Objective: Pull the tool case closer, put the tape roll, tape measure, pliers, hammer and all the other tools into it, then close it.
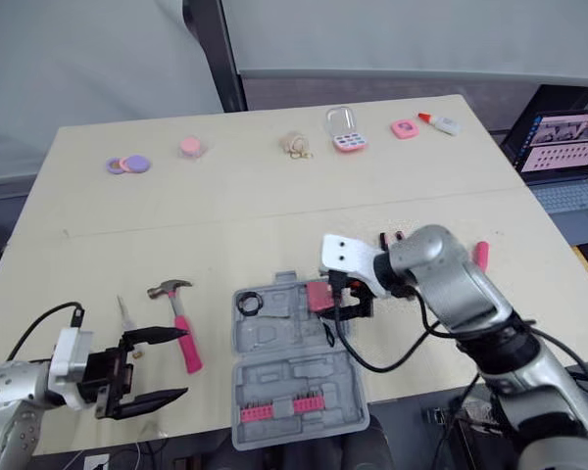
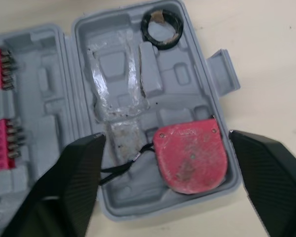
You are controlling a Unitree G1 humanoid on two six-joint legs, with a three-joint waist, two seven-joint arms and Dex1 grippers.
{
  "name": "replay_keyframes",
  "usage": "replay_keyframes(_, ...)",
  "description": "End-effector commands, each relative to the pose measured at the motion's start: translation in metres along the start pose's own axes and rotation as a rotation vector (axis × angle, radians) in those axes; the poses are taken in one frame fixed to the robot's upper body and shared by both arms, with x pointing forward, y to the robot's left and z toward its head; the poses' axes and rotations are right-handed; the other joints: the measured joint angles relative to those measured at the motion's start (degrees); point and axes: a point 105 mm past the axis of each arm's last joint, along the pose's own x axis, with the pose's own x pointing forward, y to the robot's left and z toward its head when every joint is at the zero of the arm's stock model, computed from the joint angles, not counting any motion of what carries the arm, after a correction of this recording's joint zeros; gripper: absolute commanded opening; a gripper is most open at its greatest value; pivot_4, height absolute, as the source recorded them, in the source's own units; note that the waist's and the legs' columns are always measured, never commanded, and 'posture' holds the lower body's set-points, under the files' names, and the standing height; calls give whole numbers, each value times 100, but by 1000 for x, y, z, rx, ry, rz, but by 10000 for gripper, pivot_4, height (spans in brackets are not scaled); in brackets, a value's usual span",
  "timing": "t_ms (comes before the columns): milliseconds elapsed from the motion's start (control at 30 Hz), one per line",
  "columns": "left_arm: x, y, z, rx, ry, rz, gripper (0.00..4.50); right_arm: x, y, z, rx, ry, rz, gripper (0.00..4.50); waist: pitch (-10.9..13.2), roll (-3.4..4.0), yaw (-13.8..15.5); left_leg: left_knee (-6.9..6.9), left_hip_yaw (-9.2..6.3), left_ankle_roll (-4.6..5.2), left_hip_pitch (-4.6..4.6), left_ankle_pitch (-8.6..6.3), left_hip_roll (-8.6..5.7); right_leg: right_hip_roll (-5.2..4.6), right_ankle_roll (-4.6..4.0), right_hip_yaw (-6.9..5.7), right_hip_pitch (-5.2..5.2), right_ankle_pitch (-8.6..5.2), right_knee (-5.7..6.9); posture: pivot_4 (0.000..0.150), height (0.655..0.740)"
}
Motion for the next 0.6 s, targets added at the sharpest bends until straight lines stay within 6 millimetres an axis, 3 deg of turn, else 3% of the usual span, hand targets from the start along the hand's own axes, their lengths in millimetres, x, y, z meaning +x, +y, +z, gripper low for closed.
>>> replay_keyframes(33,-3,0,11,37,-3,1,45000,-7,-8,15,-16,-141,-74,22148,0,0,1,0,0,0,2,0,2,1,0,0,0,0,0,1500,7400)
replay_keyframes(67,-3,0,11,37,-3,2,45000,-5,-9,13,1,-155,-85,17293,0,0,0,0,0,0,3,0,3,2,0,-1,2,0,0,1500,7400)
replay_keyframes(600,-8,2,25,40,4,19,45000,17,-19,-34,144,-233,-92,17293,0,0,6,-1,-4,0,5,0,1,1,0,-2,7,0,-1,1500,7400)
